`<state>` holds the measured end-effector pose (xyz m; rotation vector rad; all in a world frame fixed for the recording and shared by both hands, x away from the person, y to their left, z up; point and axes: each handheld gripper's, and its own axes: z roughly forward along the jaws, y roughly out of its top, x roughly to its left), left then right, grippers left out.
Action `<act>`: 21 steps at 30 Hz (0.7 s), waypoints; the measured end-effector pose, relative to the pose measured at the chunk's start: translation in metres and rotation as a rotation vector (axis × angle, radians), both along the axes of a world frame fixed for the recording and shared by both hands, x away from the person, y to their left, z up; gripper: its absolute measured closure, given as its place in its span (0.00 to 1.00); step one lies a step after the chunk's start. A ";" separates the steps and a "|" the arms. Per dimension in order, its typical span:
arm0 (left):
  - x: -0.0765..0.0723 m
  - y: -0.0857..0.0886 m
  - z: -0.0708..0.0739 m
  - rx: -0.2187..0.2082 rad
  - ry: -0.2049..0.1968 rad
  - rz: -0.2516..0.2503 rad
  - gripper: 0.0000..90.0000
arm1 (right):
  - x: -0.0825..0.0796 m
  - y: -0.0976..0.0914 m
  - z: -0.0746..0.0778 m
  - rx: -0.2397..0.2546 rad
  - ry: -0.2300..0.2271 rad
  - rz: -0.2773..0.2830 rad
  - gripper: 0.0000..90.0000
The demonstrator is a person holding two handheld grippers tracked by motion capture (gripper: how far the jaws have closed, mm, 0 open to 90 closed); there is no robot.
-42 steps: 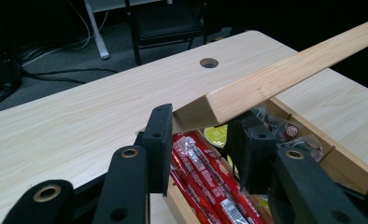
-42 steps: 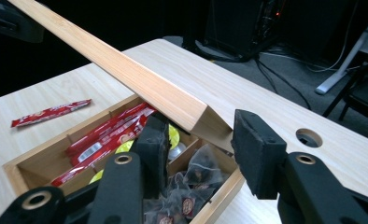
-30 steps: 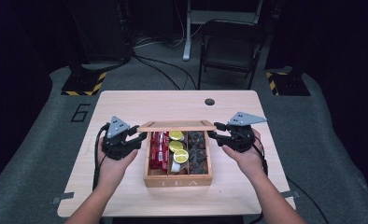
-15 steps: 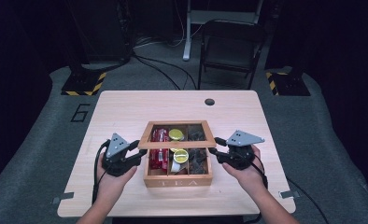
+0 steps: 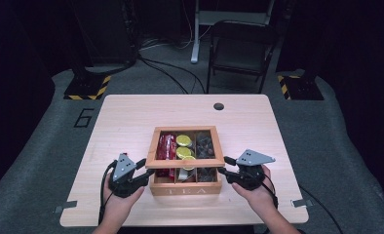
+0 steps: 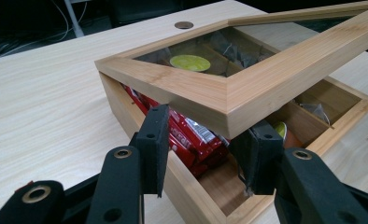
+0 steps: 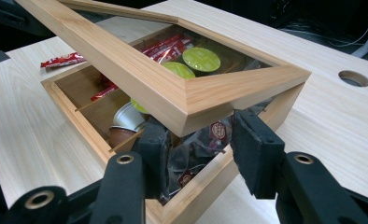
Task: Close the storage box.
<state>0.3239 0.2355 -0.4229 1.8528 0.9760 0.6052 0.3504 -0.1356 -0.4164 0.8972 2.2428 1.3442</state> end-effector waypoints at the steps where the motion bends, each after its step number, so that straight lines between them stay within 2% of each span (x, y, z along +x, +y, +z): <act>1: -0.001 0.000 -0.001 -0.006 0.004 -0.001 0.64 | 0.000 0.000 0.000 0.000 0.000 0.000 0.64; 3: -0.002 0.001 -0.007 -0.033 0.008 0.002 0.64 | -0.002 0.000 -0.004 -0.001 -0.007 0.000 0.63; 4: -0.002 0.001 -0.007 -0.033 0.008 0.002 0.64 | -0.003 0.000 -0.005 -0.010 -0.012 0.006 0.63; 5: -0.003 0.002 -0.010 -0.015 0.020 -0.014 0.64 | -0.004 0.000 -0.007 -0.016 -0.020 0.007 0.63; 6: -0.003 0.002 -0.010 -0.015 0.020 -0.014 0.64 | -0.004 0.000 -0.007 -0.016 -0.020 0.007 0.63; 8: -0.005 0.001 -0.018 0.008 0.027 -0.019 0.64 | -0.007 0.001 -0.013 -0.048 -0.026 0.016 0.62; 10: -0.005 0.001 -0.020 0.002 0.038 -0.014 0.64 | -0.007 0.001 -0.015 -0.054 -0.017 0.019 0.61; 11: -0.004 0.000 -0.022 -0.007 0.057 -0.011 0.64 | -0.007 0.001 -0.019 -0.063 0.005 0.032 0.61; 12: -0.004 -0.001 -0.022 -0.007 0.070 -0.011 0.64 | -0.007 0.001 -0.019 -0.063 0.005 0.032 0.61; 17: -0.003 -0.001 -0.021 0.011 0.099 -0.007 0.61 | -0.005 0.000 -0.021 -0.022 0.045 0.032 0.59; 21: -0.004 -0.001 -0.030 0.022 0.120 -0.024 0.55 | -0.004 0.001 -0.027 -0.056 0.088 0.056 0.56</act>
